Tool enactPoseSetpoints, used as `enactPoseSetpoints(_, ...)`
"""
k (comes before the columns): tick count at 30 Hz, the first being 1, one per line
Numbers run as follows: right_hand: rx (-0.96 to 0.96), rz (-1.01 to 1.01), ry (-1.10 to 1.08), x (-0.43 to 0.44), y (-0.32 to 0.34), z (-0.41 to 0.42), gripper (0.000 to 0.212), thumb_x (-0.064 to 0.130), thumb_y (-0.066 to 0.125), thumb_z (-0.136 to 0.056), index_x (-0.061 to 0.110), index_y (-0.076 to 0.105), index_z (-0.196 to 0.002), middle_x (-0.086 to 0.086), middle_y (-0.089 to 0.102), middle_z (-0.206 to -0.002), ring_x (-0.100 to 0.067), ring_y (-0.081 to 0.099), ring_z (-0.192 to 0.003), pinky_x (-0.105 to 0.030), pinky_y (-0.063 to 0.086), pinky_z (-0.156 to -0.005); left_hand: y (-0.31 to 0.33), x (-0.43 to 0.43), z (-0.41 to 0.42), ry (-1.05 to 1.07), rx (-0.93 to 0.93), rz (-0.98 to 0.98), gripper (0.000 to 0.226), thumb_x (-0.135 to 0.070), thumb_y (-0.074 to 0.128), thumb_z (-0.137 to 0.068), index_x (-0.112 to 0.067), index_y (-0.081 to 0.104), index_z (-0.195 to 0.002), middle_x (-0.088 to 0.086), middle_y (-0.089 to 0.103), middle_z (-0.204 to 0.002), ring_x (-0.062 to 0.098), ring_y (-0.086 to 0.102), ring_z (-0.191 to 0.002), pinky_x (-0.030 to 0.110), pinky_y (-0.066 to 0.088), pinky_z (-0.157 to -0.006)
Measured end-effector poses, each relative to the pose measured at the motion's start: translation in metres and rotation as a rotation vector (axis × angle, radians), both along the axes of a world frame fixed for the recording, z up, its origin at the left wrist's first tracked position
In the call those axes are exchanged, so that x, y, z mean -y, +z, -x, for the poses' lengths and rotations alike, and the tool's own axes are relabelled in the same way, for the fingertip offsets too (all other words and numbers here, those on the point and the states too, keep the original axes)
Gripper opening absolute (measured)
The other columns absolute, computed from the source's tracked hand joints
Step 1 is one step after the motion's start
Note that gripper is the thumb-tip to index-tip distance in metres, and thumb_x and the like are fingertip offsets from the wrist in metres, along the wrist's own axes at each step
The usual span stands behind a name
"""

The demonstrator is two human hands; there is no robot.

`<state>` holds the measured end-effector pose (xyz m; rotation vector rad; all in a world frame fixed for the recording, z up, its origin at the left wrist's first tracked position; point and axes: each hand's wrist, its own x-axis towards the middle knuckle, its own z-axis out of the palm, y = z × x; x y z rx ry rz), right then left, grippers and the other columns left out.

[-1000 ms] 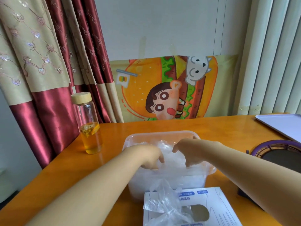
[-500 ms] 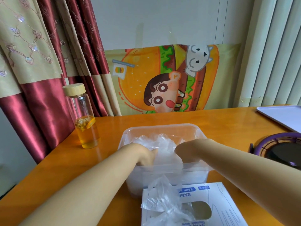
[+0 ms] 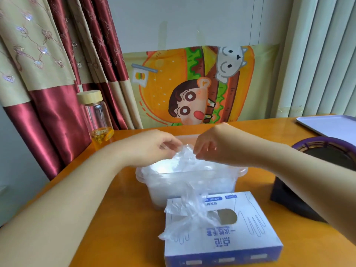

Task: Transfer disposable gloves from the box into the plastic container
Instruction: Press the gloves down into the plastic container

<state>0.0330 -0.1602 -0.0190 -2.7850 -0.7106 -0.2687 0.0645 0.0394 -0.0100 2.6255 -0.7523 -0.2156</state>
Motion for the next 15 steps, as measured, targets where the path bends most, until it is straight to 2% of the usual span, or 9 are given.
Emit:
enactPoseSetpoints(2, -0.085, 0.009, 0.024, 0.0, -0.003, 0.029, 0.013, 0.025, 0.064, -0.088, 0.024, 0.074, -0.095, 0.011, 0.073, -0.09, 0.001, 0.063, -0.074, -0.012, 0.049, -0.07, -0.004, -0.003, 0.028, -0.016, 0.007, 0.246, 0.02, -0.025, 0.061, -0.093, -0.035, 0.064, -0.11, -0.017, 0.068, -0.098, -0.006, 0.064, -0.084, 0.009, 0.049, -0.075)
enactPoseSetpoints(4, -0.292, 0.115, 0.012, 0.004, -0.017, 0.049, 0.019, 0.033, 0.064, -0.088, 0.026, 0.071, -0.105, 0.012, 0.072, -0.098, 0.0, 0.064, -0.083, -0.016, 0.051, -0.077, -0.016, 0.005, 0.052, -0.088, 0.023, 0.289, 0.018, -0.023, 0.063, -0.091, -0.032, 0.065, -0.107, -0.017, 0.067, -0.093, -0.007, 0.063, -0.08, 0.006, 0.046, -0.069)
enactPoseSetpoints(7, -0.448, 0.266, -0.041, 0.007, -0.044, 0.061, 0.04, 0.042, 0.064, -0.087, 0.027, 0.06, -0.123, 0.012, 0.067, -0.112, -0.006, 0.062, -0.095, -0.022, 0.05, -0.085, -0.036, 0.02, 0.07, -0.18, 0.137, 0.029, 0.033, -0.032, 0.063, -0.091, -0.034, 0.059, -0.123, -0.02, 0.061, -0.111, -0.008, 0.055, -0.099, 0.006, 0.042, -0.08)
enactPoseSetpoints(9, -0.445, 0.251, -0.061, 0.009, -0.058, 0.06, 0.048, 0.044, 0.065, -0.085, 0.027, 0.054, -0.129, 0.01, 0.062, -0.119, -0.009, 0.058, -0.098, -0.025, 0.049, -0.087, -0.05, 0.027, 0.069, -0.168, 0.176, -0.157, 0.045, -0.039, 0.061, -0.091, -0.035, 0.05, -0.135, -0.017, 0.054, -0.13, 0.001, 0.049, -0.117, 0.02, 0.041, -0.098)
enactPoseSetpoints(10, -0.431, 0.231, -0.063, 0.009, -0.062, 0.061, 0.051, 0.044, 0.067, -0.084, 0.028, 0.052, -0.13, 0.009, 0.06, -0.12, -0.01, 0.057, -0.098, -0.026, 0.049, -0.087, -0.056, 0.029, 0.067, -0.132, 0.184, -0.227, 0.046, -0.039, 0.06, -0.092, -0.034, 0.049, -0.136, -0.014, 0.053, -0.134, 0.007, 0.049, -0.12, 0.028, 0.042, -0.101)
enactPoseSetpoints(12, -0.422, 0.179, -0.061, 0.009, -0.067, 0.061, 0.055, 0.043, 0.07, -0.081, 0.03, 0.05, -0.131, 0.008, 0.057, -0.12, -0.012, 0.056, -0.099, -0.027, 0.049, -0.088, -0.064, 0.031, 0.064, -0.064, 0.212, -0.296, 0.036, -0.033, 0.06, -0.092, -0.032, 0.057, -0.128, -0.008, 0.06, -0.125, 0.015, 0.056, -0.111, 0.032, 0.048, -0.093)
enactPoseSetpoints(15, -0.46, 0.077, -0.08, 0.009, -0.071, 0.059, 0.061, 0.049, 0.07, -0.079, 0.03, 0.049, -0.132, 0.007, 0.053, -0.121, -0.011, 0.054, -0.098, -0.023, 0.047, -0.083, -0.065, 0.031, 0.064, -0.022, 0.255, -0.241, 0.008, -0.028, 0.058, -0.093, -0.031, 0.065, -0.095, -0.01, 0.065, -0.099, 0.011, 0.059, -0.091, 0.028, 0.049, -0.075)
